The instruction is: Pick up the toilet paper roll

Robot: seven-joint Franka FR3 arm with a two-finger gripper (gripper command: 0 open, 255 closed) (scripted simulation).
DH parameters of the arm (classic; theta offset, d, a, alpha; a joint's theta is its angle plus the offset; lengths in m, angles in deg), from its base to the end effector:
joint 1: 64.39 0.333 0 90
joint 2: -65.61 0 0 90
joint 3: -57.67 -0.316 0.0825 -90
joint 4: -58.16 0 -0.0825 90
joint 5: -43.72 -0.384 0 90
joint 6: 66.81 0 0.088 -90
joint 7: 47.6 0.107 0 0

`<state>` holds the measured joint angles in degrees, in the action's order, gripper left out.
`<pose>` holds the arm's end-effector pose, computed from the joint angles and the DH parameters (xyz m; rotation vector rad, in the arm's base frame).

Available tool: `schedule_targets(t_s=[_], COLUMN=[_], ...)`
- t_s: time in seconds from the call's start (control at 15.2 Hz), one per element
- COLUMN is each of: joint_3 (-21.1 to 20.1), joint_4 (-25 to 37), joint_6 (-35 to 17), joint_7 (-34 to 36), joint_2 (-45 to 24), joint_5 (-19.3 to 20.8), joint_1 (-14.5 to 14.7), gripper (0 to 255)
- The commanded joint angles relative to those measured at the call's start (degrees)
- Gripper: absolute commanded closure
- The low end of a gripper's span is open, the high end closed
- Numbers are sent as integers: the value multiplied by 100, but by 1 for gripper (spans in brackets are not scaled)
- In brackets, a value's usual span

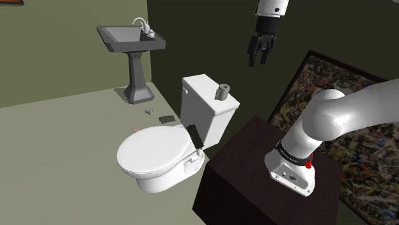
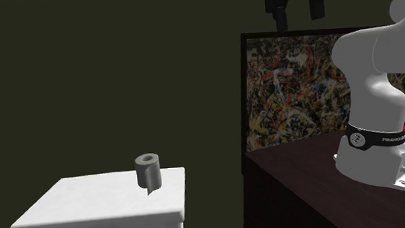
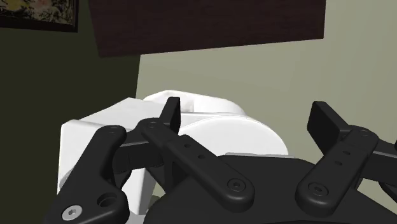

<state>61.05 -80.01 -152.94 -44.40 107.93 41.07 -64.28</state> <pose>0.3071 -0.0160 0.5447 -3.0424 0.1446 0.2614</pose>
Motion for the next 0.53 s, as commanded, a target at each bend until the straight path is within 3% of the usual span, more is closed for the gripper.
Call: schedule_targets(t_s=[0.0,0.46], joint_3=[0,220], joint_4=[0,-337], joint_6=[0,-1418], joint_7=[0,96], joint_2=[0,-925], joint_5=[0,180], joint_1=[0,-278], gripper=[0,0])
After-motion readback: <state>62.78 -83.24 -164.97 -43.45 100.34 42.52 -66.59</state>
